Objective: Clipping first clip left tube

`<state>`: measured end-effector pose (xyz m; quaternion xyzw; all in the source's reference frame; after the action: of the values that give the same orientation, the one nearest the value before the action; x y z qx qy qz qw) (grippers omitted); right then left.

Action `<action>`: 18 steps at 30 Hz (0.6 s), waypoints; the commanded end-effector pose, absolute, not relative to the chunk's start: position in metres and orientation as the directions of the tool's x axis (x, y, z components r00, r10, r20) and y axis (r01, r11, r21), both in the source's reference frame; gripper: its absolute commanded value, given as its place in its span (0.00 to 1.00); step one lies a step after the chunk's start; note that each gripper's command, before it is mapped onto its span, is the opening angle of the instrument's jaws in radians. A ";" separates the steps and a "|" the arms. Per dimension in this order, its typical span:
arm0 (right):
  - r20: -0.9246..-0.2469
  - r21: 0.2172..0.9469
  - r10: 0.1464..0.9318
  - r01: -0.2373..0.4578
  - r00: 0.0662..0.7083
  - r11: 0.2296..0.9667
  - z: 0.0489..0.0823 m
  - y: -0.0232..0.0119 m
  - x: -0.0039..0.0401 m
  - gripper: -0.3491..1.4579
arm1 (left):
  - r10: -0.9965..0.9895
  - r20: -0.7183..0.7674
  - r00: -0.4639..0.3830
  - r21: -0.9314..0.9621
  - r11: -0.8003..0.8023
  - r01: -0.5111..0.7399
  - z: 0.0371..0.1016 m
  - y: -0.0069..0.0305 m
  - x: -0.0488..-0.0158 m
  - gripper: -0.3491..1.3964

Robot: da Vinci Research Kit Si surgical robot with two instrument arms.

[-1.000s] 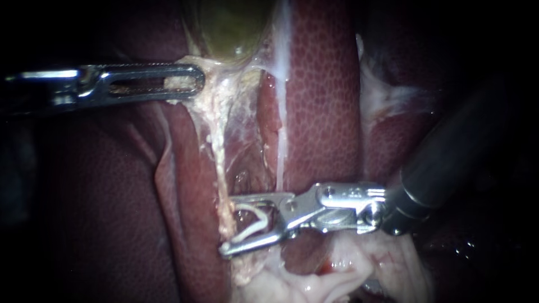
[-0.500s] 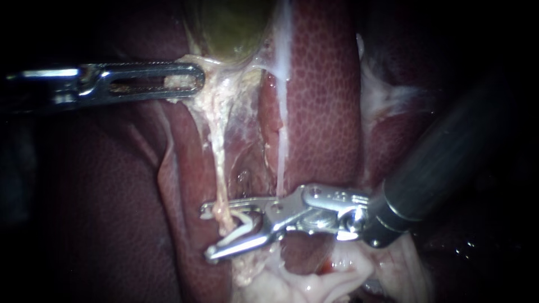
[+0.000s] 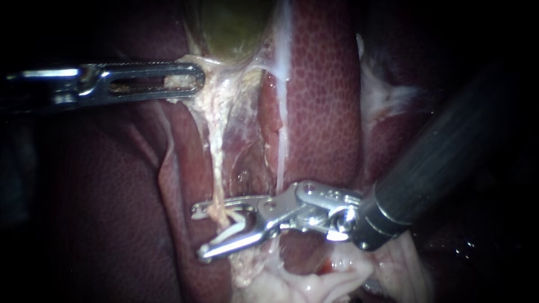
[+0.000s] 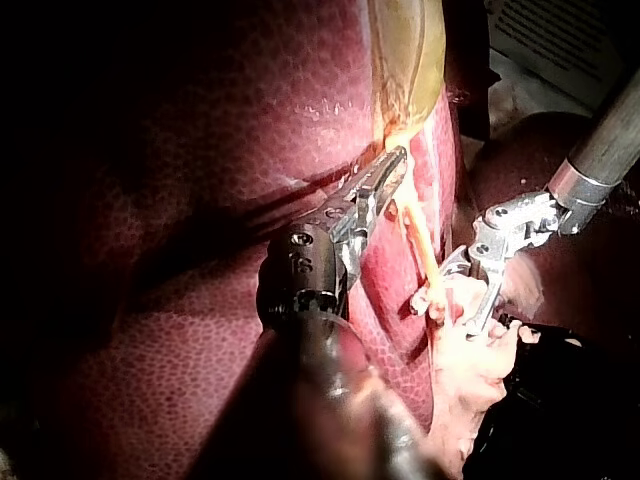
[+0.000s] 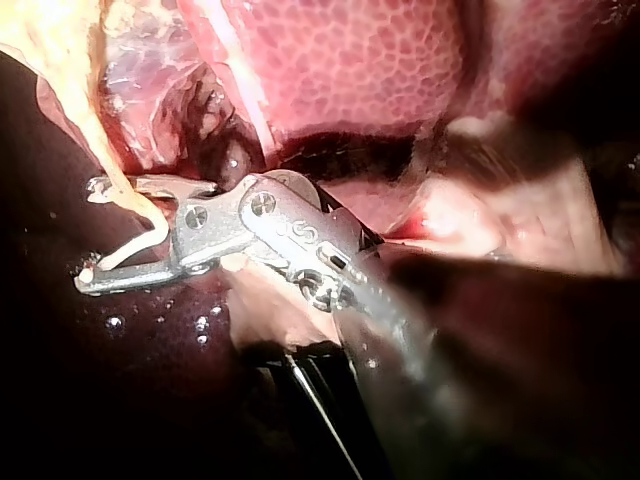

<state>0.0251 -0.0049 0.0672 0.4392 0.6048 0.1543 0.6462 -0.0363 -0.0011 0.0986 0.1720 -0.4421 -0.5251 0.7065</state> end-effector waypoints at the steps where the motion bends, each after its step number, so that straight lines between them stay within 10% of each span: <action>1: -0.646 0.754 0.729 0.335 0.227 0.564 0.0671 -0.0046 0.0251 0.00 | -0.894 0.444 0.057 0.707 0.389 0.590 0.0986 -0.0011 -0.0363 0.00; 18: -0.643 0.757 0.730 0.336 0.232 0.560 0.0682 -0.0042 0.0249 0.00 | -0.894 0.444 0.057 0.707 0.389 0.591 0.0987 -0.0011 -0.0362 0.00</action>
<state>0.0249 -0.0042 0.0682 0.4436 0.6005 0.1519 0.6477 -0.0362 -0.0011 0.0987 0.1715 -0.4419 -0.5255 0.7065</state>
